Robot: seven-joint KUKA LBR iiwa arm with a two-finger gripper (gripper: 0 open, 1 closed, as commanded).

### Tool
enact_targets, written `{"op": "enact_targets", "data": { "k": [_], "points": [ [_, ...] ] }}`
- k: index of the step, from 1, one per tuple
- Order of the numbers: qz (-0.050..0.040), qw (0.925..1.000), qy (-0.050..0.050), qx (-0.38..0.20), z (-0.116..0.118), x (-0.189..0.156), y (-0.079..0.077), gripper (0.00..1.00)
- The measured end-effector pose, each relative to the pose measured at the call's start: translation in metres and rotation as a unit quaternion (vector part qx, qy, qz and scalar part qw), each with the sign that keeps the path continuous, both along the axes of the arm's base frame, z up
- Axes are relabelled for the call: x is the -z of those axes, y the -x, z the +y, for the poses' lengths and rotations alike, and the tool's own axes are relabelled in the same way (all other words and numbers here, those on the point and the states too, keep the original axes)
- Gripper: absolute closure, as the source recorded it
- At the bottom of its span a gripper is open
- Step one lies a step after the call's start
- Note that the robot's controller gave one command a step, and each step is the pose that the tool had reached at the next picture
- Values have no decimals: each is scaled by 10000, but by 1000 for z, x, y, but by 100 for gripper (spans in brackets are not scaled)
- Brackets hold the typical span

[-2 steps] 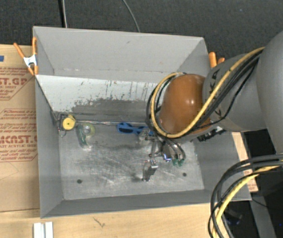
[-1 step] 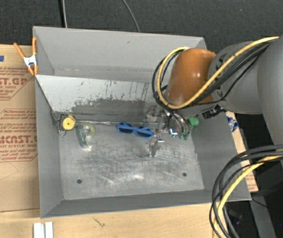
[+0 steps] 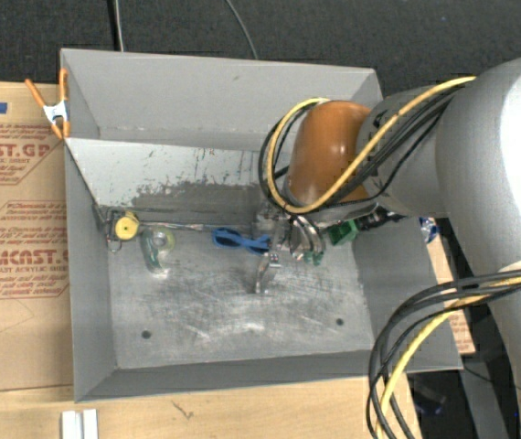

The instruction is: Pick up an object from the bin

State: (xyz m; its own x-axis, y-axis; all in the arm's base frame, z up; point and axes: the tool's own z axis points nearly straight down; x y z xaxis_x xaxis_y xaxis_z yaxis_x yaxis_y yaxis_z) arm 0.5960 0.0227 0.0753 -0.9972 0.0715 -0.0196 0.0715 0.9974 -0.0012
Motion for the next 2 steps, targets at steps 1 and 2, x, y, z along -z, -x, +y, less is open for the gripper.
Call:
{"op": "enact_targets", "data": {
  "k": [1, 2],
  "points": [
    [13, 9990, -3, 437, 19, 0, 2, 0],
    [76, 9991, -25, 425, 22, -1, 3, 100]
  ]
}}
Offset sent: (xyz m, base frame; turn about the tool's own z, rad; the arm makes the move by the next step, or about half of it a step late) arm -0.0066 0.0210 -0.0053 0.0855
